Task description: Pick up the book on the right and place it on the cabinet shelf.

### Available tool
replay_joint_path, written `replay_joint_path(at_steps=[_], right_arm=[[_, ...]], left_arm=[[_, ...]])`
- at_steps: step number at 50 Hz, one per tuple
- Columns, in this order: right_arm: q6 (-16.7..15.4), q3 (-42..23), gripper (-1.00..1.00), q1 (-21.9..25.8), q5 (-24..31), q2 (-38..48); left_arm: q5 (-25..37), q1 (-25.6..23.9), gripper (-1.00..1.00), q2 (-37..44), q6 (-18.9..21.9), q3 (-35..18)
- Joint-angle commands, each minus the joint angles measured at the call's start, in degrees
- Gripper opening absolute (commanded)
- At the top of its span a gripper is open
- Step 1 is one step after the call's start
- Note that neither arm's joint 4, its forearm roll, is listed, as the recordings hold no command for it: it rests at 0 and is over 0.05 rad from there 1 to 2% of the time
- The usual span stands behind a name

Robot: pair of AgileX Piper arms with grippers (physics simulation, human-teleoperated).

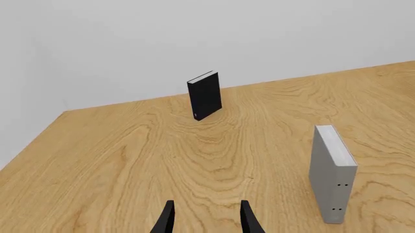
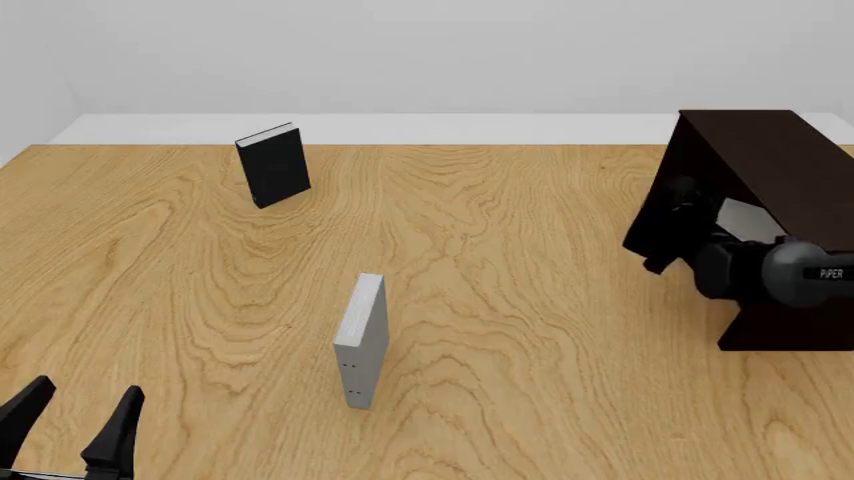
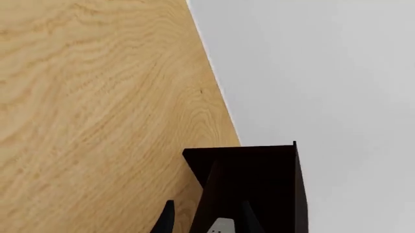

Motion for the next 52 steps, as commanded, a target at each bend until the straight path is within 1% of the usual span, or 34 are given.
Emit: replay_joint_path(at_steps=[1, 3, 4, 5, 10, 12, 15, 20, 32, 36, 42, 43, 52], right_arm=[[2.10, 0.26, 1.00, 1.37, 2.47, -2.32], [3.75, -0.21, 1.00, 1.96, 3.78, -3.14], [3.78, -0.08, 1.00, 1.93, 3.99, -3.41], [4.68, -0.12, 1.00, 2.19, 4.81, -4.25], [4.65, 0.22, 1.00, 1.26, 5.14, -5.47], [5.71, -0.05, 1.00, 1.47, 6.03, -6.18], [5.73, 0.20, 1.00, 1.23, 6.31, -6.99], [7.89, -0.14, 1.00, 1.61, 8.64, -9.42], [9.30, 0.96, 1.00, 2.23, 10.74, -12.41], [10.80, 0.66, 1.00, 3.20, 12.43, -14.11], [11.10, 1.19, 1.00, 3.53, 13.26, -15.53], [12.06, 0.90, 1.00, 3.89, 13.96, -16.07], [12.27, 1.60, 1.00, 3.62, 14.77, -18.04]], left_arm=[[-0.16, -0.31, 1.00, -0.02, 0.01, 0.02], [-0.14, -0.37, 1.00, 0.04, -0.01, -0.03], [-0.12, -0.40, 1.00, 0.04, 0.05, -0.03], [-0.13, -0.38, 1.00, -0.02, -0.01, 0.02], [-0.24, -0.49, 1.00, -0.01, 0.02, 0.01], [-0.24, -0.55, 1.00, -0.01, 0.15, 0.01], [-0.40, -0.59, 1.00, -0.01, 0.07, 0.01], [-0.55, -0.77, 1.00, 0.00, 0.19, 0.00], [-0.92, -1.38, 1.00, 0.04, 0.23, -0.02], [-0.95, -1.44, 1.00, 0.06, 0.17, -0.03], [-1.06, -1.47, 1.00, 0.09, 0.27, -0.07], [-1.06, -1.47, 1.00, 0.09, 0.28, -0.07], [-0.99, -1.61, 1.00, 0.06, 0.44, -0.06]])
